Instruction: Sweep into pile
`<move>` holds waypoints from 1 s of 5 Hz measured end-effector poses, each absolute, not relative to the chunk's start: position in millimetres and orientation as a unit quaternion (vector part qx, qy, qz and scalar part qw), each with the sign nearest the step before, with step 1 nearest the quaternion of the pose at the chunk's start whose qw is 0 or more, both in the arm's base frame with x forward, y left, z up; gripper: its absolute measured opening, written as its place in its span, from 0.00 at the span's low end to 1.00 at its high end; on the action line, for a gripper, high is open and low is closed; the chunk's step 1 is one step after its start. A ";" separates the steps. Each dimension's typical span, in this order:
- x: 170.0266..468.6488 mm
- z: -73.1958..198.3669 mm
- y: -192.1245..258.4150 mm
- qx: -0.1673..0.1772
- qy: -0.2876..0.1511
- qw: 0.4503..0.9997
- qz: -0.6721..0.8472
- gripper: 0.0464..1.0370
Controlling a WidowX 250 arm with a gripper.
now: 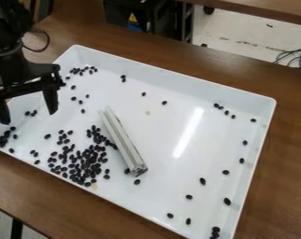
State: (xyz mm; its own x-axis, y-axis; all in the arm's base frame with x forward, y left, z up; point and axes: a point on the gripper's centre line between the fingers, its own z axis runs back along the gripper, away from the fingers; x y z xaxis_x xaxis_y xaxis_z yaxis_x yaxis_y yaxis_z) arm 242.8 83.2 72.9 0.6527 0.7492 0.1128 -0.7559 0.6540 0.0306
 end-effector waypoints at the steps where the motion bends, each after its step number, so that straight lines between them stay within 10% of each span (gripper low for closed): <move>1: 240.1 67.3 81.0 0.037 -0.033 0.909 0.415 0.96; 5: 279.7 56.6 -14.9 0.015 -0.060 0.942 0.329 0.96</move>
